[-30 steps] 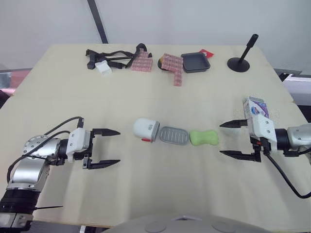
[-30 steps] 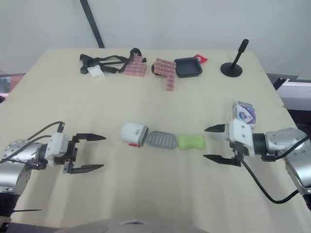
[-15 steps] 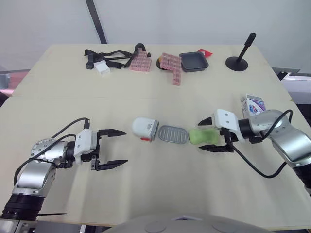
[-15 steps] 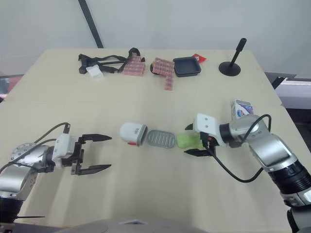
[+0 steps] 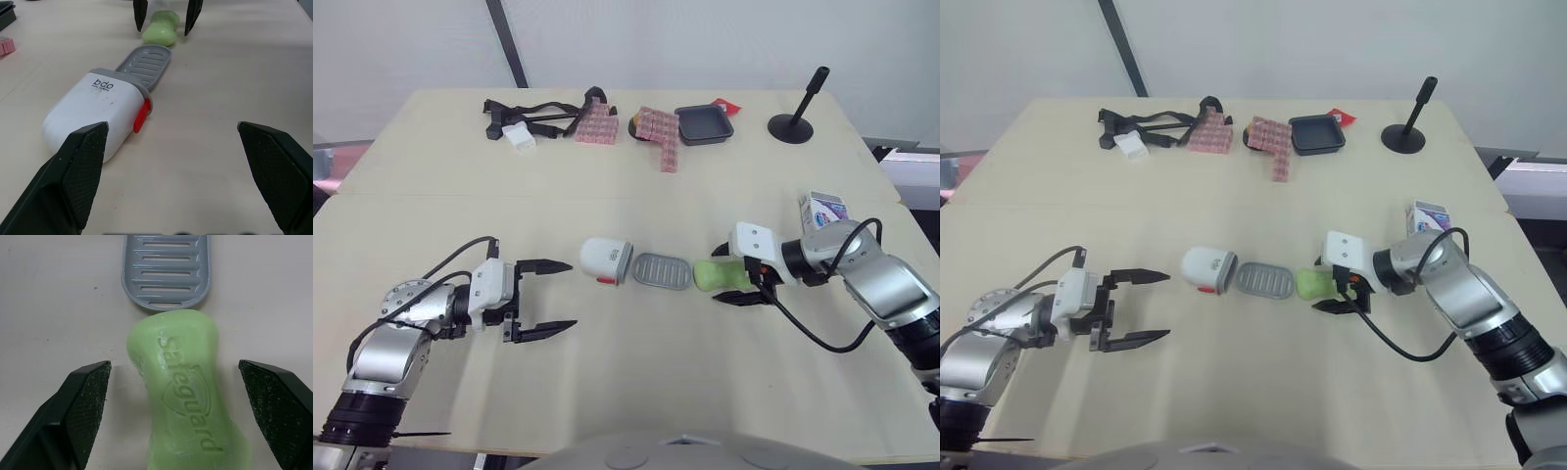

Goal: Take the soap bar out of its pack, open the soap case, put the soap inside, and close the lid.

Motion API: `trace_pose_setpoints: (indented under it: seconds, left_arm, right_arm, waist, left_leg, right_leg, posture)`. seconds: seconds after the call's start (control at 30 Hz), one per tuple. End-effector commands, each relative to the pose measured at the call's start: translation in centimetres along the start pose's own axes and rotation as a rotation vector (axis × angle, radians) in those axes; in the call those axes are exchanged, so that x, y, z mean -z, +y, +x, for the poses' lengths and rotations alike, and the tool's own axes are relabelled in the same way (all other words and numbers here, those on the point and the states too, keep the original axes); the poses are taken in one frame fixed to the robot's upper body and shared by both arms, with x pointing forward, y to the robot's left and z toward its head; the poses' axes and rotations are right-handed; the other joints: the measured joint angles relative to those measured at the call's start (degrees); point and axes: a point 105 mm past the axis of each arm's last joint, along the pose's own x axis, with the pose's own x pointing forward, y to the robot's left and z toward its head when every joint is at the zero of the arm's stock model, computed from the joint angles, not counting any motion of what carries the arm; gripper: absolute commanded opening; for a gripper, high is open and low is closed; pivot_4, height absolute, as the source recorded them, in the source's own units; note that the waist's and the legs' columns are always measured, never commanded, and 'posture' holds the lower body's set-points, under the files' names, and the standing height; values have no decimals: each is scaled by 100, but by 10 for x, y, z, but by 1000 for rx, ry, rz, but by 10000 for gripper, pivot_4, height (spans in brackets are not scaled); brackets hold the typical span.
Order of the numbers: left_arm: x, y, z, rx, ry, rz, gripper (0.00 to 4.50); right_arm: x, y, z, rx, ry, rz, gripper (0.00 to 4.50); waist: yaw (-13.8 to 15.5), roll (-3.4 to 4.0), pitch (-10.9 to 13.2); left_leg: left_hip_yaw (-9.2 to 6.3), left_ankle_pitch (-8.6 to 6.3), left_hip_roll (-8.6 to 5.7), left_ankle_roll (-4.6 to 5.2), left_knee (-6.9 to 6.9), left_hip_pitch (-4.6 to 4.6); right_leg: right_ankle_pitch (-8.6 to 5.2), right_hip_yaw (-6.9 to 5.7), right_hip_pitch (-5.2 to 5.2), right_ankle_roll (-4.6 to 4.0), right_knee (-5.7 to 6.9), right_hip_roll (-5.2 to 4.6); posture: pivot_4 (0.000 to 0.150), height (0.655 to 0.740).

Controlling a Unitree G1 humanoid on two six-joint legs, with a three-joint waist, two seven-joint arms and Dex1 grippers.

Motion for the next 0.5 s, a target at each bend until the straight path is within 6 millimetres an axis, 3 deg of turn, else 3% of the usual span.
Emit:
trace_pose_setpoints:
  seconds: [0.03, 0.3, 0.5]
  left_arm:
    - [-10, 0, 1, -1, -33, 23, 44936]
    - [-11, -2, 2, -2, -29, 23, 44936]
    - [-10, -2, 3, 1, -28, 20, 45000]
  right_arm:
    - [-6, -4, -5, 13, -3, -33, 45000]
    - [2, -3, -3, 5, 26, -24, 45000]
    - [3, -4, -3, 15, 23, -15, 27191]
  waist:
    - [2, 0, 0]
    - [1, 0, 0]
    - [0, 0, 0]
  left_leg:
    - [0, 0, 0, 0, 0, 0]
    - [0, 1, 0, -2, 0, 1]
    - [0, 1, 0, -2, 0, 1]
  right_leg:
    - [0, 0, 0, 0, 0, 0]
    - [1, 0, 0, 2, 2, 0]
    - [2, 0, 0, 2, 2, 1]
  posture:
    - [1500, 7400]
    - [1500, 7400]
    - [1500, 7400]
